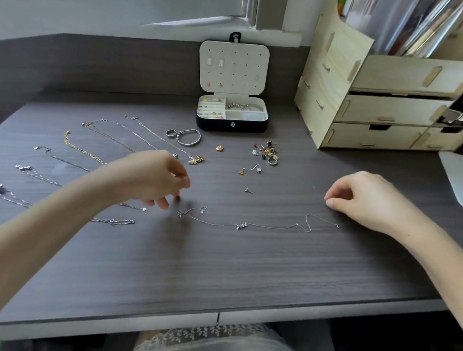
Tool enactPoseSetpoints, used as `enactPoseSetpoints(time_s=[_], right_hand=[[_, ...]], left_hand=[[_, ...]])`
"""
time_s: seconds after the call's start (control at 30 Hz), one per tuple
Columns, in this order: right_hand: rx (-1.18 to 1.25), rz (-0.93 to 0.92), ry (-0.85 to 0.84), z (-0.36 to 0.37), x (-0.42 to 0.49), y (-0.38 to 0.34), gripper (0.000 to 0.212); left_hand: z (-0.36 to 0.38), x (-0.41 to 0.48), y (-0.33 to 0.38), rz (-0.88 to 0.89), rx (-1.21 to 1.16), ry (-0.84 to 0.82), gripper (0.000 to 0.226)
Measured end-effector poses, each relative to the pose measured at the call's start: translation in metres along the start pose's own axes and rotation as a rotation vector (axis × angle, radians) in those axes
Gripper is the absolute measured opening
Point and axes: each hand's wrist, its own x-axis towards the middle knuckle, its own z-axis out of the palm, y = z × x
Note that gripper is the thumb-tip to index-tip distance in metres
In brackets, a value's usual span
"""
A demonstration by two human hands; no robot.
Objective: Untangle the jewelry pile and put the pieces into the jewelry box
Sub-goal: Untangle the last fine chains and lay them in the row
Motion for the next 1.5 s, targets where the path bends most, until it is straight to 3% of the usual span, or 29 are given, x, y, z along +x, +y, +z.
enactPoseSetpoints(time_s=[0.07,0.23,0.57,0.7,0.87,0.97,1.1,1.3,1.5], right_hand=[[-0.009,-0.011,-0.092,-0.003,0.000,0.004,0.014],[-0.003,-0.030,-0.199,-0.011,-0.008,0.011,0.010],[-0.052,-0.121,-0.117,0.002,-0.016,-0.001,0.016],[0.198,-0.287,-0.029,0.001,-0.012,-0.032,0.016],[0.593,-0.283,-0.167,0.002,0.002,-0.070,0.019],[0.839,-0.241,-0.223,0.008,0.004,-0.089,0.023],[1.177,-0.101,-0.278,0.016,0.006,-0.107,0.021],[1.218,-0.028,-0.266,0.019,0.002,-0.115,0.027],[1.166,-0.079,-0.173,0.022,-0.004,-0.118,0.036]], left_hand=[[-0.001,0.007,-0.005,0.029,0.137,0.105,0.019],[0.003,0.012,-0.006,0.104,0.112,0.259,0.015],[0.015,0.006,-0.015,0.176,0.011,0.340,0.011],[0.024,0.001,-0.014,0.293,-0.024,0.298,0.008],[0.038,0.000,-0.006,0.391,0.004,0.285,0.012],[0.041,-0.007,0.006,0.501,-0.199,0.288,0.012],[0.049,-0.011,0.014,0.660,-0.255,0.525,0.003],[0.060,0.002,0.011,0.755,-0.098,0.858,0.015],[0.062,0.006,0.008,0.882,0.033,0.882,0.017]])
